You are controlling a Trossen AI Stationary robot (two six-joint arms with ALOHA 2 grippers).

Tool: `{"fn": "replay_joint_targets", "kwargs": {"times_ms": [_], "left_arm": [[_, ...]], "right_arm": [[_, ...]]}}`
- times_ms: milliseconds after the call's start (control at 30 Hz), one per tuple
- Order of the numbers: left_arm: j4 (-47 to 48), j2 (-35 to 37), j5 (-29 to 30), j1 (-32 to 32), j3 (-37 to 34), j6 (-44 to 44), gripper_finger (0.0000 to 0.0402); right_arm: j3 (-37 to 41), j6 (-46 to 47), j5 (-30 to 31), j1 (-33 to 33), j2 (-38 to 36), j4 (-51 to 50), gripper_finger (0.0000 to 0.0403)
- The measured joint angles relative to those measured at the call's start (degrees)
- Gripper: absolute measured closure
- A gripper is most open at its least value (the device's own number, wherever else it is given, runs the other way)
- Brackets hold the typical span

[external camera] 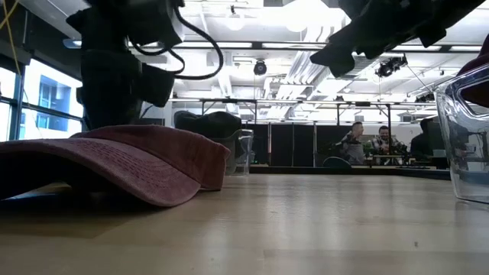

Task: Pick & Place hat
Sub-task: Put the bottom red cap into the bottom transparent bin

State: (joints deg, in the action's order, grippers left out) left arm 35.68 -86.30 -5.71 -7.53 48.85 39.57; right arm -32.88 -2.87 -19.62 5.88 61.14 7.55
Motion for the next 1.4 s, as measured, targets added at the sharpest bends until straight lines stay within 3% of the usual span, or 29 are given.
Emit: {"fn": "replay_joint_targets", "kwargs": {"times_ms": [133, 233, 367, 500, 567, 767, 967, 1200, 1400], "left_arm": [[0.96, -3.98, -1.83, 0.00, 0.07, 0.13, 0.0175], [1.38, -6.24, -2.28, 0.00, 0.36, -0.47, 0.0169], [1.32, -7.71, -1.93, 0.02, 0.34, -3.42, 0.0226], [1.19, -7.85, -0.61, 0.02, 0.46, -6.92, 0.0349], [2.49, -7.89, 0.57, 0.02, 1.10, -8.16, 0.0386], [4.26, -4.24, 6.96, 0.39, 4.37, -14.56, 0.0398], [2.12, 4.73, 9.53, 4.11, 7.61, -20.45, 0.0400], [-10.78, 13.40, 3.86, 10.49, 8.40, -25.75, 0.0400], [-17.81, 14.91, -5.05, 15.88, 8.18, -26.03, 0.0401]], "right_arm": [[0.00, -1.16, -0.02, -0.49, 0.00, -0.23, 0.0148], [0.00, -1.26, -0.03, -0.51, 0.00, -0.45, 0.0147], [0.00, -1.67, -0.02, -0.51, 0.00, -1.11, 0.0147], [0.00, -1.59, -0.02, -0.49, 0.00, -1.51, 0.0148], [0.00, -1.50, -0.02, -0.49, 0.00, -1.80, 0.0147], [0.00, -0.97, 0.00, -0.49, 0.00, -1.69, 0.0147], [0.00, -0.57, 0.00, -0.49, -0.02, -1.52, 0.0147], [0.00, 3.62, 4.49, -0.47, 0.38, 2.17, 0.0148], [-0.04, 5.15, 3.87, -0.43, 3.44, 9.39, 0.0146]]}}
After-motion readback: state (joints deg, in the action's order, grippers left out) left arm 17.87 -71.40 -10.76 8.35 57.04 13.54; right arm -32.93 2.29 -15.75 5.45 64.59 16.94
